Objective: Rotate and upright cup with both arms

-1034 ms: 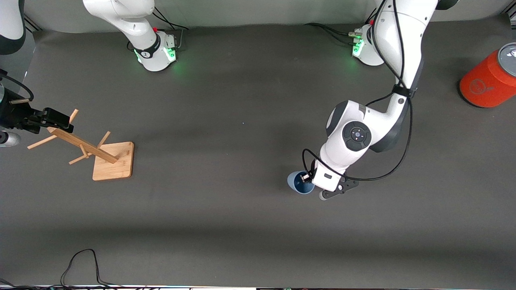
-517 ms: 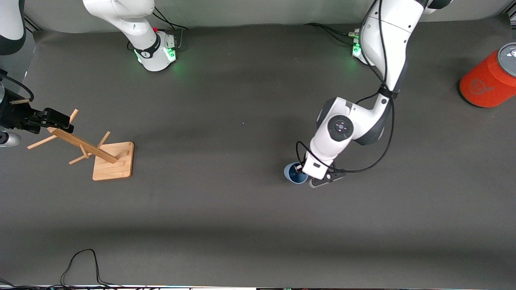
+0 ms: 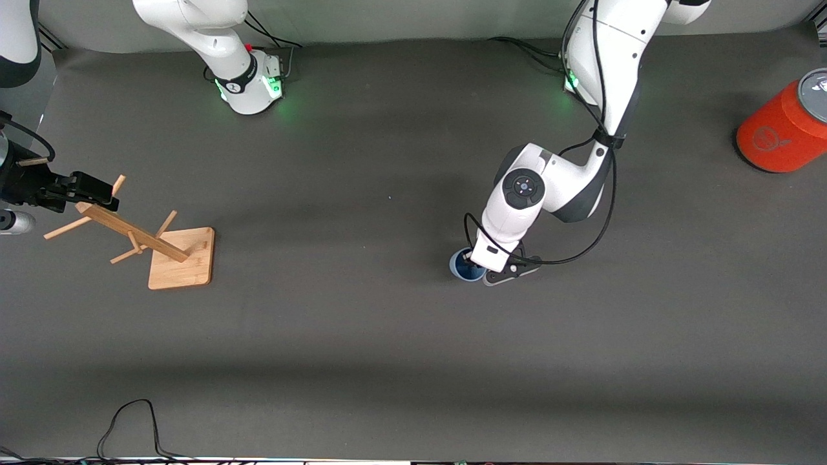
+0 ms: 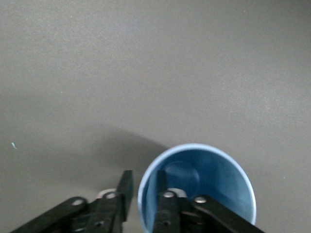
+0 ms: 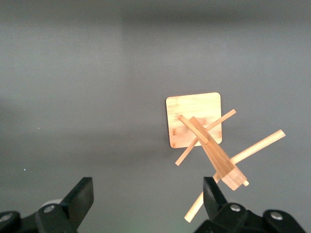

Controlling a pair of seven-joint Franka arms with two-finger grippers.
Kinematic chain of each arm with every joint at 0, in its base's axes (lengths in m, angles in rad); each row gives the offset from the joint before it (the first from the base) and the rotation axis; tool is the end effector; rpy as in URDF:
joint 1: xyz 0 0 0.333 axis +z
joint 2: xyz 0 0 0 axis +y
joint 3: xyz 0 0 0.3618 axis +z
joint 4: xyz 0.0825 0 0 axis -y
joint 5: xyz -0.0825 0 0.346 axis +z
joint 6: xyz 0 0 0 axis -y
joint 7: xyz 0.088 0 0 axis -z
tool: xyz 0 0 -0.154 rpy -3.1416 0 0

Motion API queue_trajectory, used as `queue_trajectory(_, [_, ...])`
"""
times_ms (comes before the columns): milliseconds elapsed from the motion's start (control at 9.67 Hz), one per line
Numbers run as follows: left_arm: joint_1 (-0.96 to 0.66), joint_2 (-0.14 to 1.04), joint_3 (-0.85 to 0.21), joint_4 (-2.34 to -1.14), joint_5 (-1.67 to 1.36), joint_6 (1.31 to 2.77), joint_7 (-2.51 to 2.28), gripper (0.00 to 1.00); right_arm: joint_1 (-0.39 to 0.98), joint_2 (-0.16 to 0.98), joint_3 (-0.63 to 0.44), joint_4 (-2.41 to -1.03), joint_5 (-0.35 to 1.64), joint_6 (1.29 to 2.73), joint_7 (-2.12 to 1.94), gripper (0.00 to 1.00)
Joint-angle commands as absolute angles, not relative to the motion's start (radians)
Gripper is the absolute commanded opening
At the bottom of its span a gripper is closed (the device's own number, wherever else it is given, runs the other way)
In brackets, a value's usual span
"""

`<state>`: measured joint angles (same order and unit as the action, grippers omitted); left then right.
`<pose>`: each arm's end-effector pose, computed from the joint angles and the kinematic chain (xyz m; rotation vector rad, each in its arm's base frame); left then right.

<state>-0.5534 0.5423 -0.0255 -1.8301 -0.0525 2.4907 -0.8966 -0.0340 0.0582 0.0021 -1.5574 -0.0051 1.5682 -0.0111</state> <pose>0.5551 -0.3624 0.2667 2.9765 0.5448 0.0845 0.5331 -0.0178 0.5983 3.1366 -0.0325 -0.0745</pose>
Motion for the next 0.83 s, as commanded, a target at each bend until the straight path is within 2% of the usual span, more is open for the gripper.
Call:
queue_trajectory(0, [-0.565, 0.462, -0.005, -1.871, -0.035, 2.44, -0.919, 1.0, -0.04, 0.049, 0.008, -1.557, -0.003, 1.557, -0.015, 1.0])
queue_trajectory(517, [-0.482, 0.293, -0.006, -1.824, -0.037, 2.219, -0.884, 1.0, -0.041, 0.054, 0.006, -1.557, 0.006, 1.563, -0.015, 1.0])
queue_trajectory(724, [-0.331, 0.186, -0.008, -1.807, -0.035, 2.093, -0.638, 1.0, -0.041, 0.054, 0.005, -1.559, 0.008, 1.563, -0.015, 1.0])
